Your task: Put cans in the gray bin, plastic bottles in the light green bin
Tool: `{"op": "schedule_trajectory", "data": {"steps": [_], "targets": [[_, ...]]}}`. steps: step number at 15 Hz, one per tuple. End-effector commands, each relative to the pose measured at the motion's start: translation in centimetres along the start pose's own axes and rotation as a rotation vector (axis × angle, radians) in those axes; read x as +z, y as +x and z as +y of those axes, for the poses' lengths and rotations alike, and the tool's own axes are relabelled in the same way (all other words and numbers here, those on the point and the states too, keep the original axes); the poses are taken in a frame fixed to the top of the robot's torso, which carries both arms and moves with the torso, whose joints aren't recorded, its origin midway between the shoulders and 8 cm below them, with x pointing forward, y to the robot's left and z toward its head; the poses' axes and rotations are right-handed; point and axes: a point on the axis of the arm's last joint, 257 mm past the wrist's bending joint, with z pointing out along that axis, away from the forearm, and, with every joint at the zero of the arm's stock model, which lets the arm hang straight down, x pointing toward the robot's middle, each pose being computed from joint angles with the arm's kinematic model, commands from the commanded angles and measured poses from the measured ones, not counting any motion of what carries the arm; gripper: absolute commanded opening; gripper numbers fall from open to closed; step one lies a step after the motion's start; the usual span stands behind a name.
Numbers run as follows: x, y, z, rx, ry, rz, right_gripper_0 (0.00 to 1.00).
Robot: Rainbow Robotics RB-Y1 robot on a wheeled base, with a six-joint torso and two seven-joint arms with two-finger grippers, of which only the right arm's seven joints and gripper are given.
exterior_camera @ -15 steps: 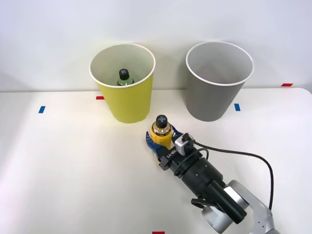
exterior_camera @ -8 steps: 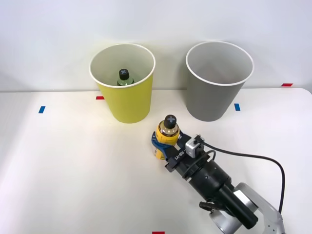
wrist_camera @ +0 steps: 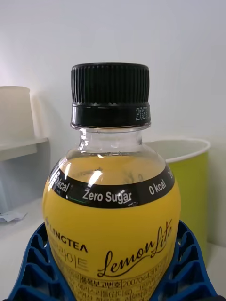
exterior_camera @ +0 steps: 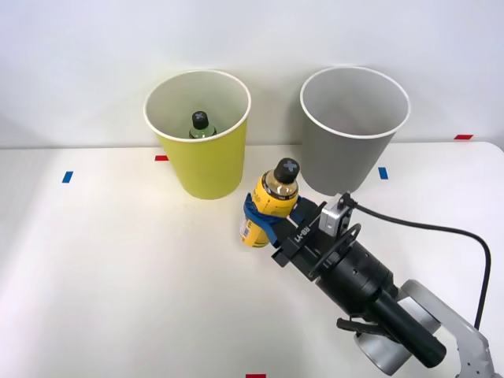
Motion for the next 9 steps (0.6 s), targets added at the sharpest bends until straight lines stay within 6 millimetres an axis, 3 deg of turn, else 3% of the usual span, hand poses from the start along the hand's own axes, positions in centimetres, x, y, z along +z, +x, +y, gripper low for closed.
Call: {"op": "schedule_trajectory", "data": {"steps": [1, 5, 9], "targets": [[1.3, -4.5, 1.3, 0.062, 0.011, -0.004, 0.09], [3.0, -8.4, 2.6, 0.134, -0.017, -0.076, 0.09], [6.8, -11.0, 1.7, 0.15, 0.027, -0.106, 0.09]]}}
